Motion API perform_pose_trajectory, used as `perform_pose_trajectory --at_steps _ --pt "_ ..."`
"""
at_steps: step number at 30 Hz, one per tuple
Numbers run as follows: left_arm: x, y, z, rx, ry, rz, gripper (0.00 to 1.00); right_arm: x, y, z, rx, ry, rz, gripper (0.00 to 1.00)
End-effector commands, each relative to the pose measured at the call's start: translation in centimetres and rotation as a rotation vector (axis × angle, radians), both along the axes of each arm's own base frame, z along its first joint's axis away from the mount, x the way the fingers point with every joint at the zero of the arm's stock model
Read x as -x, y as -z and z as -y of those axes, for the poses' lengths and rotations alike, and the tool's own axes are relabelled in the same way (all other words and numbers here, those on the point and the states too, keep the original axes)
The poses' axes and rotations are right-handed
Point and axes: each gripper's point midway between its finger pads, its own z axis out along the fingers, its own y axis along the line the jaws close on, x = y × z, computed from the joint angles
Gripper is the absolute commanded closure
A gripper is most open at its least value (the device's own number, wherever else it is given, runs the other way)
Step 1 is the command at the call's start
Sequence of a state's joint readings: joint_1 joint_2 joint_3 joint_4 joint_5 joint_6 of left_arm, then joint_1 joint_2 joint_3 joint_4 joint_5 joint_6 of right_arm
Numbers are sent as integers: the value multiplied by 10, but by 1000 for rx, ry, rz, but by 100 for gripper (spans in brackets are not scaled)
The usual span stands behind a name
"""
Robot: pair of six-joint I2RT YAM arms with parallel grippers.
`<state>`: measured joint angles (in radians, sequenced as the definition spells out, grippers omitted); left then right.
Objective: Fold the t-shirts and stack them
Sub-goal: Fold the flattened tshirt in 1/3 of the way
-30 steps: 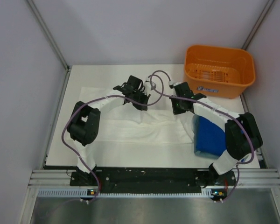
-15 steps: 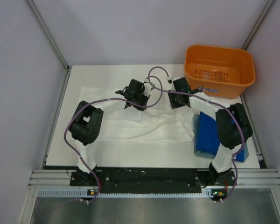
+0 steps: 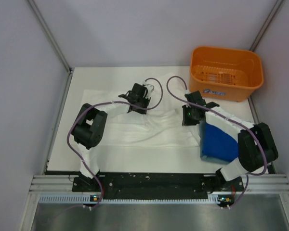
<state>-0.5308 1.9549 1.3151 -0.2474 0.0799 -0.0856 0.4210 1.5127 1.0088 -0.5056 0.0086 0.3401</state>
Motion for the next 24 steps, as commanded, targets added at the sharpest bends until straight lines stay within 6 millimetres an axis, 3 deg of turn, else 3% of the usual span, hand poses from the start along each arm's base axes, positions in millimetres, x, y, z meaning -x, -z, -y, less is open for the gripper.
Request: perform_pose_trajectory --at_steps 1,4,7,10,14,17,21,24 --pt "-15 -29 -4 21 -47 94 100 50 41 -4 -49 92 -208 88" --pt "-10 -27 -7 13 -37 94 100 67 60 7 -18 139 -263 96" --pt "-11 -48 -5 52 -26 166 100 80 70 14 -4 179 -299 100" --pt "-14 -82 -3 94 1 258 100 91 78 16 -5 194 -337 100" --pt "-15 -99 -6 82 39 342 100 100 84 24 19 210 -346 100" --pt "-12 -86 -10 57 51 335 100 103 86 27 29 214 -348 100" --pt "0 -35 -21 -28 38 186 100 103 85 27 28 204 -347 100" --pt "6 -9 -25 -48 26 88 100 102 82 26 22 189 -339 100"
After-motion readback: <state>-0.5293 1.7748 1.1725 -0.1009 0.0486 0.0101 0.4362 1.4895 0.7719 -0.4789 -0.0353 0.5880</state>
